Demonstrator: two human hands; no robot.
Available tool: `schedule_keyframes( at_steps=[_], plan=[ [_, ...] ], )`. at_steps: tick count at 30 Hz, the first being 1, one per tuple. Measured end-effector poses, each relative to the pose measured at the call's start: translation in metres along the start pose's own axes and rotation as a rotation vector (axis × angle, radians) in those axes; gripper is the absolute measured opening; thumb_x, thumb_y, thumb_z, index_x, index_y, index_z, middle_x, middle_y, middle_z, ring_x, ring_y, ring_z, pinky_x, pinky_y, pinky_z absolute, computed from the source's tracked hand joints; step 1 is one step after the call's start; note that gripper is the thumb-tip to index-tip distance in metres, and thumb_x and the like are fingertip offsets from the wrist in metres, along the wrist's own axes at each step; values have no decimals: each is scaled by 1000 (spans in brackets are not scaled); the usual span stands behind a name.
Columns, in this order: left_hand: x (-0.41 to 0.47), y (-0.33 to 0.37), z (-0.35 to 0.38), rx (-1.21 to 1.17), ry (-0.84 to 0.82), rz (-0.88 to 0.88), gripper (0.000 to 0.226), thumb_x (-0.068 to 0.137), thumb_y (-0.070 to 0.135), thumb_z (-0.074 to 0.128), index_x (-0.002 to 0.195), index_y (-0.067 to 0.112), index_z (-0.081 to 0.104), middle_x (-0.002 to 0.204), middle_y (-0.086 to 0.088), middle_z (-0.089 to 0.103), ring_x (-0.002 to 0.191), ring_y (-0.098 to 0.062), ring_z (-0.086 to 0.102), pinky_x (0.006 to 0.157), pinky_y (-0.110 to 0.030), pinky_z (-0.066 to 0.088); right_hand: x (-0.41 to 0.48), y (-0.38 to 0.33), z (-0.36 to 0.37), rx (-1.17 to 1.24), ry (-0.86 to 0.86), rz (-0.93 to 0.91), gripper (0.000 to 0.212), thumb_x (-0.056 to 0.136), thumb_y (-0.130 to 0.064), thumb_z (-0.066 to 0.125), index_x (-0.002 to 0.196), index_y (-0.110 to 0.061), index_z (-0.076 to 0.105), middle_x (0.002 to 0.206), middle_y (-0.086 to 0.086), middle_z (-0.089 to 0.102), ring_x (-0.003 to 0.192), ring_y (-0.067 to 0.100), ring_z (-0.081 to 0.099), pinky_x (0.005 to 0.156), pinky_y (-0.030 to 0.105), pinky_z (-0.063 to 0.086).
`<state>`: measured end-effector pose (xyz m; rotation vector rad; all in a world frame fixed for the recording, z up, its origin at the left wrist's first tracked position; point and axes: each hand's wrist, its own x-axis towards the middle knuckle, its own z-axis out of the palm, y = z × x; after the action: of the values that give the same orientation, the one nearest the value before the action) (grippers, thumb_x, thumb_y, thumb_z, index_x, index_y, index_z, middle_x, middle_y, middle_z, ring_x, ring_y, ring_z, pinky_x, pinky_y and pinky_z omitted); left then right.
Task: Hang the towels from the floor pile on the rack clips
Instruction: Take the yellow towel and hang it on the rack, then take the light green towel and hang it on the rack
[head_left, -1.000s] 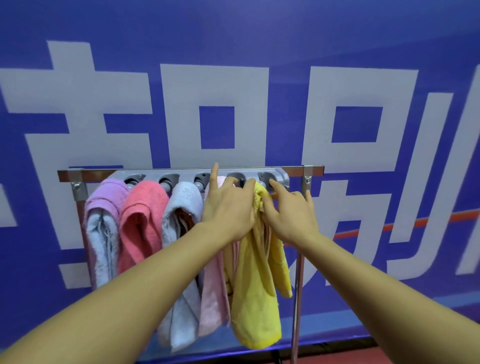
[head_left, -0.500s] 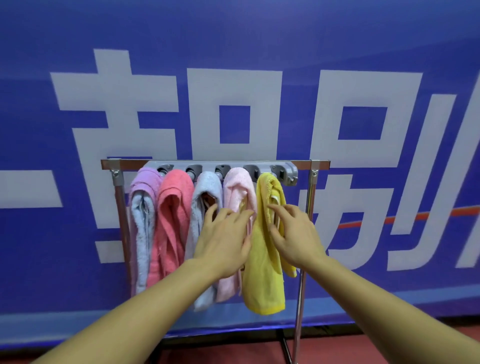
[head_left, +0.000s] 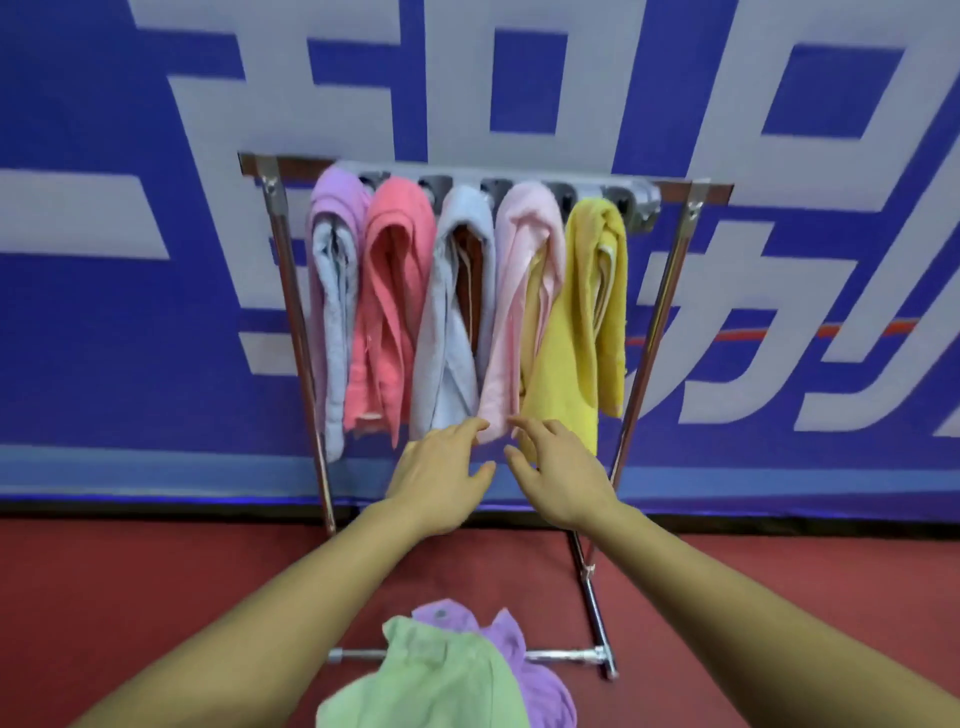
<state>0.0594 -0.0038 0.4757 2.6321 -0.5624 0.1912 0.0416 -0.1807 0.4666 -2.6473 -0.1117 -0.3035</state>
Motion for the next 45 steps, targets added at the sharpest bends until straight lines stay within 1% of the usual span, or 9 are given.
schedule_keyframes(
  at_steps=[6, 10, 13, 18, 22, 32, 38, 42, 45],
  plan=[
    [-61, -51, 72, -54, -159, -136, 51, 94, 44, 58, 142, 32, 45, 135, 5, 61, 124, -21, 57, 101, -40, 45, -42, 19, 97, 91, -227, 81, 46, 101, -43, 48, 144, -27, 46, 130, 9, 60, 120, 27, 60, 98, 41, 48],
    [-97, -80, 122, -54, -301, -252, 49, 94, 45, 55, 140, 31, 46, 135, 2, 60, 126, -23, 56, 102, -43, 45, -73, 34, 156, 130, -360, 134, 47, 98, -47, 46, 141, -27, 50, 119, 7, 66, 108, 26, 64, 93, 39, 50],
    [-120, -97, 156, -71, -378, -336, 50, 94, 43, 55, 142, 29, 45, 137, -1, 58, 128, -25, 54, 103, -40, 44, -96, 46, 196, 144, -436, 185, 43, 100, -46, 45, 137, -26, 52, 117, 5, 69, 108, 26, 64, 90, 37, 50],
    [-149, -114, 209, -109, -443, -527, 54, 92, 41, 56, 143, 28, 42, 138, -2, 58, 127, -27, 55, 100, -40, 47, -129, 69, 259, 102, -556, 273, 42, 102, -40, 48, 141, -25, 50, 124, 7, 67, 112, 25, 64, 90, 36, 48],
    [-160, -117, 246, -83, -575, -518, 59, 94, 41, 56, 147, 24, 37, 136, -7, 55, 127, -29, 53, 102, -42, 46, -147, 96, 298, 59, -669, 339, 46, 102, -37, 47, 146, -26, 45, 133, 10, 61, 119, 27, 61, 97, 37, 48],
    [-165, -117, 284, -78, -719, -565, 57, 96, 39, 54, 147, 22, 37, 136, -6, 55, 128, -28, 53, 103, -42, 45, -176, 150, 363, -35, -859, 452, 51, 101, -36, 47, 150, -29, 40, 134, 13, 57, 124, 31, 57, 99, 39, 48],
    [-169, -110, 295, -300, -735, -726, 60, 93, 44, 60, 147, 28, 40, 140, 0, 57, 129, -23, 55, 102, -36, 47, -195, 157, 400, -70, -1000, 456, 54, 99, -35, 46, 152, -33, 38, 140, 12, 52, 128, 32, 55, 101, 40, 47],
    [-174, -110, 298, -309, -720, -734, 58, 92, 42, 60, 146, 30, 41, 139, 2, 58, 128, -22, 56, 103, -36, 47, -207, 161, 424, -89, -1046, 491, 55, 97, -33, 47, 151, -38, 40, 139, 9, 57, 124, 30, 58, 100, 36, 47],
    [-180, -113, 298, -304, -722, -743, 56, 93, 42, 59, 145, 32, 41, 138, 4, 58, 128, -21, 55, 103, -35, 46, -210, 163, 441, -63, -1062, 578, 57, 93, -33, 48, 148, -45, 39, 144, 3, 56, 127, 31, 54, 103, 40, 48]
  ],
)
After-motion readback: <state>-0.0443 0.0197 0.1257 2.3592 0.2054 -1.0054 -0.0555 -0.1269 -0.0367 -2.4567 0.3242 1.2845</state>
